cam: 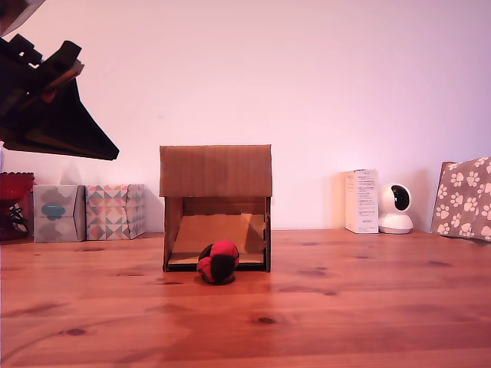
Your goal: Drop the footbag into the cardboard dice tower
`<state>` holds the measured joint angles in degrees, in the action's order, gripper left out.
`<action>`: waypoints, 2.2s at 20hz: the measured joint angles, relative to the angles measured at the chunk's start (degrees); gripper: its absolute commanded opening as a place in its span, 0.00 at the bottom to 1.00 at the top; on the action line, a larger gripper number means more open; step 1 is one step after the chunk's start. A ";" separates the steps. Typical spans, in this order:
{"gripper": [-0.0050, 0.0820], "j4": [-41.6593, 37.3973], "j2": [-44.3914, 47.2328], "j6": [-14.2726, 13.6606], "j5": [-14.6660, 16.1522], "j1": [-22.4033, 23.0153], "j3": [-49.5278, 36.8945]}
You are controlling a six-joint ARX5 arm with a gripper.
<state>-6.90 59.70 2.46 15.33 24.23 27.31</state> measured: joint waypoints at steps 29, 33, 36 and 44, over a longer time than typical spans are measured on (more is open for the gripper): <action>0.03 -23.82 20.15 6.25 -12.83 15.08 -0.04; 0.22 -24.65 23.87 6.34 -13.14 15.08 -0.04; 0.99 -26.08 24.22 6.38 -13.33 15.06 -0.07; 0.92 -29.64 32.52 6.38 -16.72 15.06 0.81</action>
<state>-36.53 92.23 8.84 -1.39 39.29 28.12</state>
